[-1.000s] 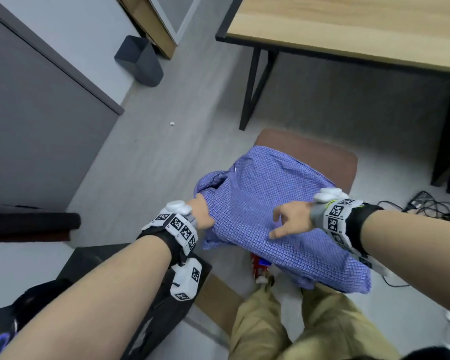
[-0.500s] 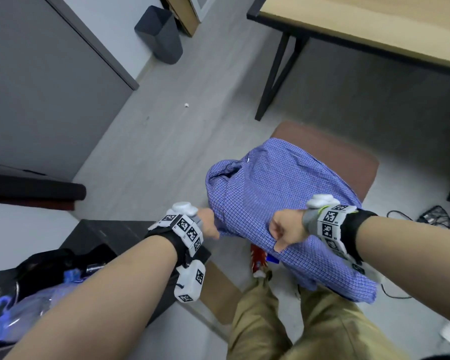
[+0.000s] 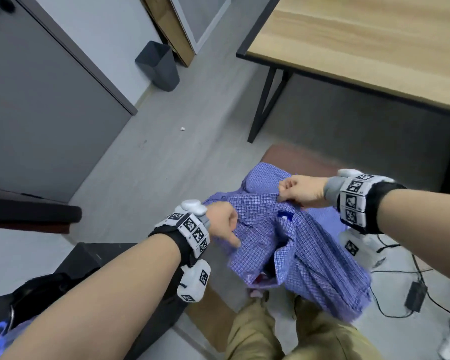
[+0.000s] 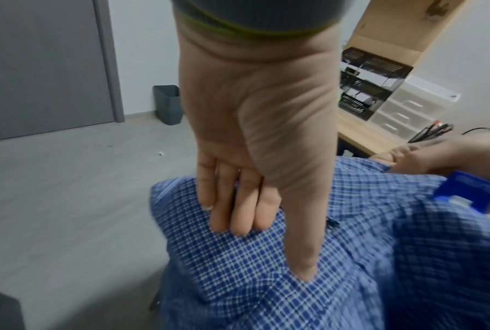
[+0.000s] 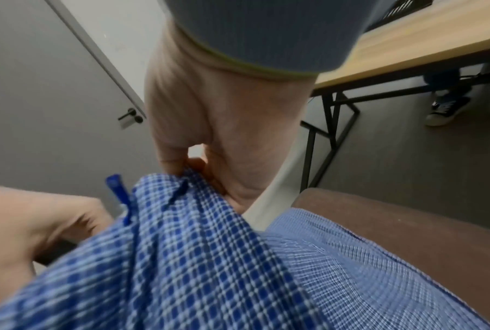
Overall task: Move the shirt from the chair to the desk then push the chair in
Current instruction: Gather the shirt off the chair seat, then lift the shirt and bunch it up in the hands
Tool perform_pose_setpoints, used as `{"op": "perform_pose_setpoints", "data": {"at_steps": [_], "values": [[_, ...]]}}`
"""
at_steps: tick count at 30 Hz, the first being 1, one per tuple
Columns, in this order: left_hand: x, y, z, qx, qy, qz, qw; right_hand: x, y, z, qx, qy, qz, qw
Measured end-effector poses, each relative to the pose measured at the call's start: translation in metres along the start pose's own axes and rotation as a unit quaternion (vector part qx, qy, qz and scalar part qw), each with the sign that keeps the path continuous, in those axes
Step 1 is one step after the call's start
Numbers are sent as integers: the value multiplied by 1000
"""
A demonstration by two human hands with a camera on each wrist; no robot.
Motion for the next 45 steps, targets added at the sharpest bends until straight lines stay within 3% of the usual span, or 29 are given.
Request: {"op": "perform_pose_setpoints", "data": {"at_steps": [5,9,11,14,17,20,25,29,35,40,42,45], "values": [[-1,-29,-75,-20,91,-73,993,-2,-20,3,5,-20,-77,997],[15,-31,-108,-30,85,-104,991,-7,-47,0,-8,-38,-182,982],[19,-36,-116,-46,79,-75,993,-16,-56,-5,-10,-31,-209,977],[19,-53,-114,-55,52,10,997,-29,-53,-8,-20,-5,-188,982],[13,-90,-111,-53,8,24,998,-49,-44,-5,-53,24,-138,989],[-4,-120,-124,16,-4,37,999,-59,-31,6,-115,18,-112,987],[-42,-179,-164,118,-8,-8,993,-77,-39,43,-174,-43,-294,939],[-70,-221,-195,186,23,-23,982,-101,-57,61,-300,24,-379,875],[-83,-256,-205,281,26,-99,954,-151,-105,31,-307,174,-390,850],[-83,-265,-195,287,3,-125,950,-189,-147,43,-339,201,-337,855],[-91,-273,-200,271,15,-146,951,-222,-167,56,-357,213,-372,830],[-95,-283,-205,215,47,-158,963,-245,-195,67,-378,166,-429,803]]}}
Point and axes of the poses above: each hand's wrist, its own x-axis towards the middle knuckle, its own y-axis out of the palm, z = x × y, the point moved 8 cm from there along x, towards the middle knuckle, and after that the axes turned 13 degrees about -y, right-handed, at the moved point
